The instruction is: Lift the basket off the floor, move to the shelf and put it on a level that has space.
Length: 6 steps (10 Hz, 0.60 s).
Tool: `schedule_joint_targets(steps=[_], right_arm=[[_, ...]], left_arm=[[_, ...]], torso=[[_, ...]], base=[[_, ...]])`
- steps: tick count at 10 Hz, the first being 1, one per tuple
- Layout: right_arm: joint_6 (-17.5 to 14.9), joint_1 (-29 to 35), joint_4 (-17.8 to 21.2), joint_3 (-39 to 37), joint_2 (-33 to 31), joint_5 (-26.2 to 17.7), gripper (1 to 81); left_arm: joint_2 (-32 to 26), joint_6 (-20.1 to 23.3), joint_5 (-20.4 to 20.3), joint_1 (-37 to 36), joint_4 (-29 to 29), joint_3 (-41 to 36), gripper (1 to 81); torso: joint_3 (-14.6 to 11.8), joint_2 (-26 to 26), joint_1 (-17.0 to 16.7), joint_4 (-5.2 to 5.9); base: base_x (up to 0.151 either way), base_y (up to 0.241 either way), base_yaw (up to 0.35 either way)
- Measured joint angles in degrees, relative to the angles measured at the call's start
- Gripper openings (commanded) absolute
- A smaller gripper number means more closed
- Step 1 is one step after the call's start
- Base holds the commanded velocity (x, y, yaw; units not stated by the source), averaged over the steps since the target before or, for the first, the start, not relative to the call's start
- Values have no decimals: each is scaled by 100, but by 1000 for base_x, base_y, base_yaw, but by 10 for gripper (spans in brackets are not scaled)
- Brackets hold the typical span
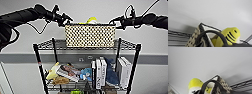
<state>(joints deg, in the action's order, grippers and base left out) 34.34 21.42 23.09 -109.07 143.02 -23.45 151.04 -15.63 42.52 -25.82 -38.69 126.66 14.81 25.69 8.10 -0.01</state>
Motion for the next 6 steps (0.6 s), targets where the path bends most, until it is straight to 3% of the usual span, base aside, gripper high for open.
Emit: schedule_joint_targets(steps=[4,6], right_arm=[[-2,88,4,299,-197,-38,811],[-2,267,15,566,-678,-30,811]], left_arm=[[-160,50,-5,-6,-4,-133,811],[-713,52,0,-129,-6,-458,811]], torso=[[0,0,0,0],[0,0,2,0]], base=[[0,0,0],[0,0,0]])
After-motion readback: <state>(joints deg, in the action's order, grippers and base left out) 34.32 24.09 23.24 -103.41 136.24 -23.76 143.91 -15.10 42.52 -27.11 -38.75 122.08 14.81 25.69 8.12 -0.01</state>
